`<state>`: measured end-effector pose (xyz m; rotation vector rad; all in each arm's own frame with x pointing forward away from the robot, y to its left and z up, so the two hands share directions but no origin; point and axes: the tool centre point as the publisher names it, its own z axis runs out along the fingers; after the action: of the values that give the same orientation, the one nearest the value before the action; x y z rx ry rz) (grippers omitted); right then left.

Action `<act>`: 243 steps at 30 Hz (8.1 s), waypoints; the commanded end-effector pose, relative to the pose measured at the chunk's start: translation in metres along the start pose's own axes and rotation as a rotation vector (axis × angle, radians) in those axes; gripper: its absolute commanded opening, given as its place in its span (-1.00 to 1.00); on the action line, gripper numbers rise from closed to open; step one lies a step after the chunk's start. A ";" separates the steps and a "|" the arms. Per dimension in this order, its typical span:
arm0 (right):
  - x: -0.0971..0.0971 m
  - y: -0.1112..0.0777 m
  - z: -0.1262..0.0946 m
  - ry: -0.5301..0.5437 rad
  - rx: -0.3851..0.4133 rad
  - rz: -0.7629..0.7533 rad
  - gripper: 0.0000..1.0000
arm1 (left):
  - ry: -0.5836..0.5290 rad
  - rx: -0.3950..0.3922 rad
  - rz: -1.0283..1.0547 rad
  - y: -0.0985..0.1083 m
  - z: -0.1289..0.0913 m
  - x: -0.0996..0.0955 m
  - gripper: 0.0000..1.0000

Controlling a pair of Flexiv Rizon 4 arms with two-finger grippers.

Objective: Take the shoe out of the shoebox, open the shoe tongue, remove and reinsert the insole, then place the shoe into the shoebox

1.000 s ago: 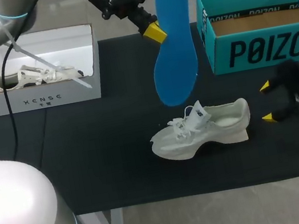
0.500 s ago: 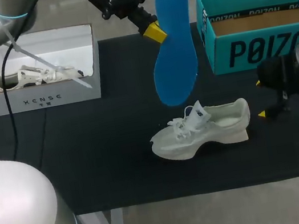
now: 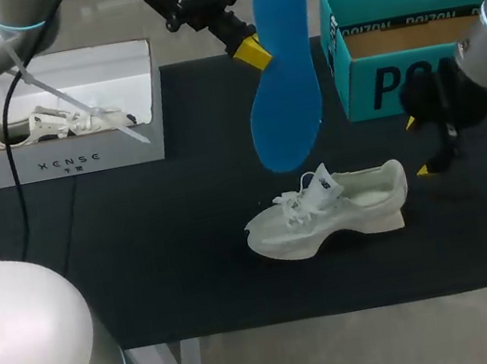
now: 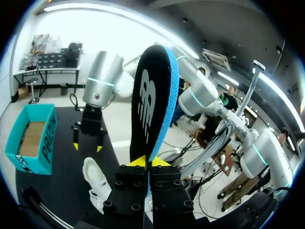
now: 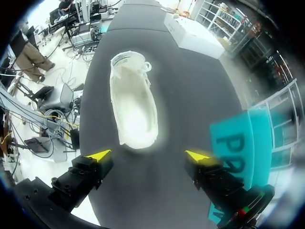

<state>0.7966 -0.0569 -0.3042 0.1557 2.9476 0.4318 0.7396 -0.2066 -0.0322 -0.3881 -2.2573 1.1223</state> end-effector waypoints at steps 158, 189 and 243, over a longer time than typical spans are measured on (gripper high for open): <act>-0.006 0.033 0.036 -0.024 0.085 0.049 -1.00 | 0.038 0.013 0.023 -0.029 0.000 0.019 -1.00; 0.059 0.016 0.037 -0.417 0.201 1.265 -1.00 | 0.038 0.013 0.023 -0.029 0.000 0.019 -1.00; 0.124 0.025 0.084 -0.430 0.192 1.506 -1.00 | 0.038 0.013 0.023 -0.029 0.000 0.019 -1.00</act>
<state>0.6890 0.0015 -0.3868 2.1284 1.8920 0.1768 0.7239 -0.2144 -0.0022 -0.4259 -2.2168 1.1327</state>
